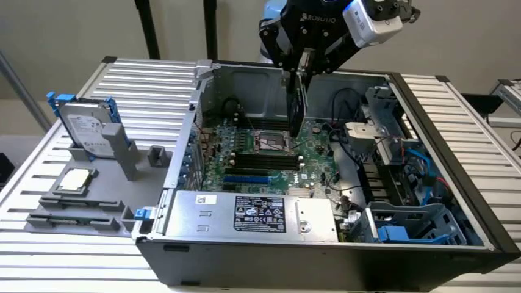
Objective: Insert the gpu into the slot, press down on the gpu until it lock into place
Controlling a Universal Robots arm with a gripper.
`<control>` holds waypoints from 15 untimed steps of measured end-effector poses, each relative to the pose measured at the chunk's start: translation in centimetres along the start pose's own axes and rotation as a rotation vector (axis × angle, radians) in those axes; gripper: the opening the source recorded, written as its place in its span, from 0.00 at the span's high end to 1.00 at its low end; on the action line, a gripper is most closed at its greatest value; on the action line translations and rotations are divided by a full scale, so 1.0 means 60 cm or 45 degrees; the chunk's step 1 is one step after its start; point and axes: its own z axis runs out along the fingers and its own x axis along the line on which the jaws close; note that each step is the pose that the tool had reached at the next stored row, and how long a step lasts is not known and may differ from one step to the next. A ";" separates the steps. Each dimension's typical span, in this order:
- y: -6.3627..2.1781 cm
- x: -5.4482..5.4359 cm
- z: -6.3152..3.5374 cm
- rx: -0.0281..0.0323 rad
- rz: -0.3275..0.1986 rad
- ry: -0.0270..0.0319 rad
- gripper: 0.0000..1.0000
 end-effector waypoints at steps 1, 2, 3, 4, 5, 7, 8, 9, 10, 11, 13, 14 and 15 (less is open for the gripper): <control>0.000 0.000 0.000 0.0001 0.000 -0.0001 0.74; 0.000 -0.001 0.000 0.0001 -0.001 0.0005 0.74; 0.000 -0.001 0.000 0.0006 -0.012 0.0014 0.74; 0.000 -0.001 0.000 0.0014 -0.033 0.0030 0.74; 0.000 -0.001 0.000 0.0023 -0.055 0.0047 0.74; 0.000 -0.001 0.000 0.0042 -0.101 0.0082 0.74; 0.000 -0.001 0.000 0.0052 -0.126 0.0102 0.74; 0.000 -0.001 0.000 0.0060 -0.149 0.0119 0.74; 0.000 -0.001 0.000 0.0070 -0.172 0.0137 0.74; 0.000 -0.001 0.000 0.0079 -0.195 0.0154 0.74; 0.000 -0.001 0.000 0.0097 -0.239 0.0188 0.74; 0.000 -0.001 0.000 0.0106 -0.264 0.0207 0.74; 0.000 -0.001 0.001 0.0114 -0.286 0.0224 0.74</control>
